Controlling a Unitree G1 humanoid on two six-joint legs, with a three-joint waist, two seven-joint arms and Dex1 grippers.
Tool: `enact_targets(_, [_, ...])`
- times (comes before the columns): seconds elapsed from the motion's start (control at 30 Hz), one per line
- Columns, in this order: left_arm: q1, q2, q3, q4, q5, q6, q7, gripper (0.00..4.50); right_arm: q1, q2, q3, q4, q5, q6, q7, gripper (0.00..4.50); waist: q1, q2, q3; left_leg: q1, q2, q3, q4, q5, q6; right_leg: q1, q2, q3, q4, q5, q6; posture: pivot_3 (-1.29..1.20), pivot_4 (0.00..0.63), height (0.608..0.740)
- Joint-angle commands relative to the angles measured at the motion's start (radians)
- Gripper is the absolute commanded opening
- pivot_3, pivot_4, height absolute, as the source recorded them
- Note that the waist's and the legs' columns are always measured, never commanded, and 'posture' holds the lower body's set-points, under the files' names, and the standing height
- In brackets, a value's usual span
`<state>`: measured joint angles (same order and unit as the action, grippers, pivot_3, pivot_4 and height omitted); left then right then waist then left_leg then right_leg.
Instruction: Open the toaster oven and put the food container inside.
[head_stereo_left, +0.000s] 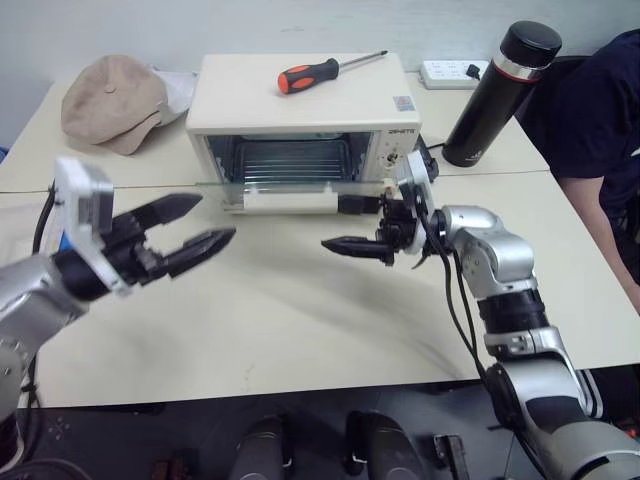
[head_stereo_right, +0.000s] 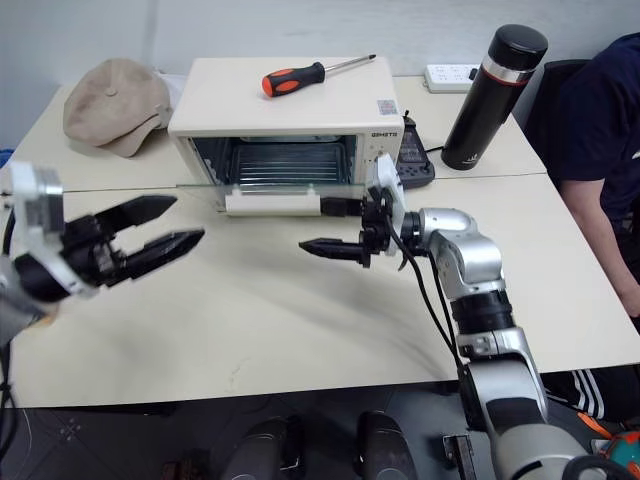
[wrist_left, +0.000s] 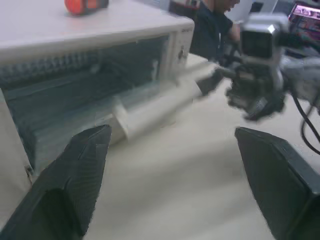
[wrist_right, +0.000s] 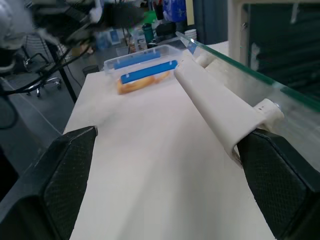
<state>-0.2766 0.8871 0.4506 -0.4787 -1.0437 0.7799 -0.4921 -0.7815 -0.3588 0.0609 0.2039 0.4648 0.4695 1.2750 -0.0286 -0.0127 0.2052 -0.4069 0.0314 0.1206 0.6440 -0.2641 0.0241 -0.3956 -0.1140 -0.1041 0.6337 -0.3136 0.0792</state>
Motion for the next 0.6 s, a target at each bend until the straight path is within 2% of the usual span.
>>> enact_targets(0.03, [-0.141, 0.021, -0.101, 0.085, 0.104, -0.045, -0.039, 3.03, 0.035, 0.016, 0.028, -0.081, 0.009, -0.021, -0.007, 4.5, -0.001, 0.0, 0.0, 0.0, 0.0, 0.0, 0.0, 0.0, 0.0, 0.0, 0.0, 0.0, 0.0, 0.0, 0.0, 0.0, 0.15, 0.74])
enact_targets(0.17, [-0.329, 0.015, -0.25, 0.242, 0.256, -0.095, -0.12, 1.8, 0.071, 0.023, 0.04, -0.097, 0.012, -0.012, -0.025, 4.5, -0.004, 0.0, 0.0, 0.001, 0.001, 0.004, 0.0, 0.0, -0.001, -0.002, 0.003, 0.0, 0.002, 0.0, 0.0, 0.0, 0.15, 0.74])
enact_targets(0.23, [-0.434, 0.017, -0.365, 0.364, 0.386, -0.161, -0.196, 1.19, 0.086, 0.024, 0.043, -0.102, 0.008, -0.011, -0.035, 4.5, -0.002, 0.0, 0.0, 0.001, 0.001, 0.005, 0.001, 0.0, -0.001, -0.003, 0.005, -0.001, 0.002, 0.0, 0.0, 0.0, 0.15, 0.74])
enact_targets(0.3, [-0.493, 0.009, -0.439, 0.449, 0.477, -0.207, -0.253, 0.49, 0.095, 0.021, 0.04, -0.117, 0.013, -0.003, -0.045, 4.5, -0.004, 0.0, 0.0, 0.001, 0.001, 0.006, 0.001, 0.0, -0.001, -0.003, 0.008, -0.001, 0.003, 0.0, 0.0, 0.0, 0.15, 0.74])
enact_targets(0.37, [-0.521, -0.002, -0.484, 0.504, 0.531, -0.229, -0.297, 0.04, 0.103, 0.017, 0.034, -0.138, 0.02, 0.004, -0.057, 4.5, -0.003, 0.0, 0.0, 0.001, 0.002, 0.008, 0.001, 0.0, -0.001, -0.005, 0.009, 0.0, 0.004, 0.0, 0.0, 0.0, 0.15, 0.74])
enact_targets(0.53, [-0.536, -0.017, -0.57, 0.561, 0.654, -0.278, -0.384, 0.04, 0.168, -0.036, -0.006, -0.257, 0.037, 0.045, -0.109, 4.5, 0.002, -0.001, 0.0, -0.005, 0.003, 0.012, 0.003, 0.0, 0.0, -0.015, 0.009, 0.003, 0.01, 0.0, 0.0, 0.0, 0.15, 0.74])
enact_targets(0.6, [-0.527, -0.011, -0.59, 0.557, 0.69, -0.3, -0.416, 0.04, 0.232, -0.1, -0.028, -0.341, 0.035, 0.064, -0.122, 4.5, 0.005, -0.001, 0.0, -0.007, 0.002, 0.013, 0.004, 0.0, 0.0, -0.017, 0.008, 0.003, 0.01, 0.0, 0.0, 0.0, 0.15, 0.74])
